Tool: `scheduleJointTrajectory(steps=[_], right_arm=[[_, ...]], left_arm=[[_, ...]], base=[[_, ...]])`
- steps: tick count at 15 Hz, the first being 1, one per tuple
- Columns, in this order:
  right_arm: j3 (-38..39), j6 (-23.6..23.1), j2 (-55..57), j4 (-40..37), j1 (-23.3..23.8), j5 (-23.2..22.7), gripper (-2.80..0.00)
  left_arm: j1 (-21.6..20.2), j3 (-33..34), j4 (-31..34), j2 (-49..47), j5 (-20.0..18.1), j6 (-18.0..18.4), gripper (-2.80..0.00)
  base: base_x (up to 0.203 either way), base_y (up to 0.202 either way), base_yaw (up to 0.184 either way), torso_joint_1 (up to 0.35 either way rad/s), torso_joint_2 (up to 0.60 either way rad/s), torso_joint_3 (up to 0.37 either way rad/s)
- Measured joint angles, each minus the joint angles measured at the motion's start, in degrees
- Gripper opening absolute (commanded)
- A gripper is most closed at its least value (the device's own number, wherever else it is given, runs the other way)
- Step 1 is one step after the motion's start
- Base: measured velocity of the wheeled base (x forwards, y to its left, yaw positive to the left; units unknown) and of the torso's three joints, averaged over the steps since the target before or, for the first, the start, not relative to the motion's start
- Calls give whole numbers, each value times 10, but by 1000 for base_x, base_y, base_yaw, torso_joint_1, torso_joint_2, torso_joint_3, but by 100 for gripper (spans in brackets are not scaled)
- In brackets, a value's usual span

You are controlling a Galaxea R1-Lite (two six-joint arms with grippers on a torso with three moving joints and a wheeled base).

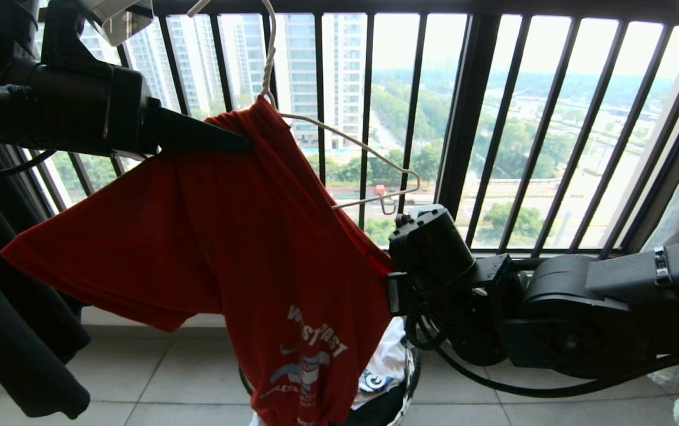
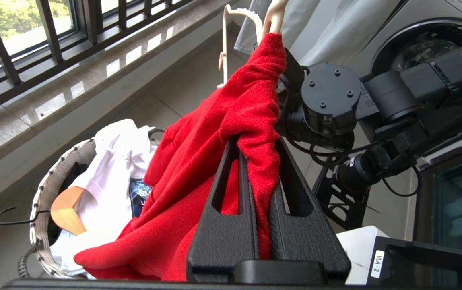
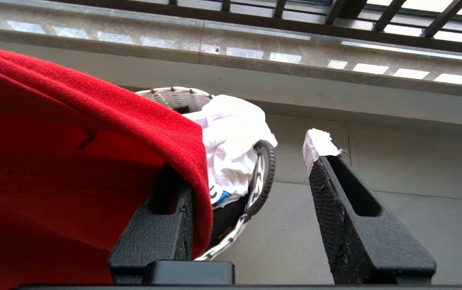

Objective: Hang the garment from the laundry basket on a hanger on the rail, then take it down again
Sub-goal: Hang the clothes on the clothes rack

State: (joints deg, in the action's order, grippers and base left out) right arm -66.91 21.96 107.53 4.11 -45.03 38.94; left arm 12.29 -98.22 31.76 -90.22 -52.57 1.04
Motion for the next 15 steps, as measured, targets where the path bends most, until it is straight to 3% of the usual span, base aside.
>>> scheduleJointTrajectory(steps=[8,15], right_arm=[[-15,-10,-38,0,74,-133,-280],[-35,-11,-44,-14,118,-184,-280]], left_arm=[[0,11,-1,9,-5,1,-280],[1,16,-1,10,-29,5,-280]], base=[[0,0,0,0,0,0],[0,0,0,0,0,0]])
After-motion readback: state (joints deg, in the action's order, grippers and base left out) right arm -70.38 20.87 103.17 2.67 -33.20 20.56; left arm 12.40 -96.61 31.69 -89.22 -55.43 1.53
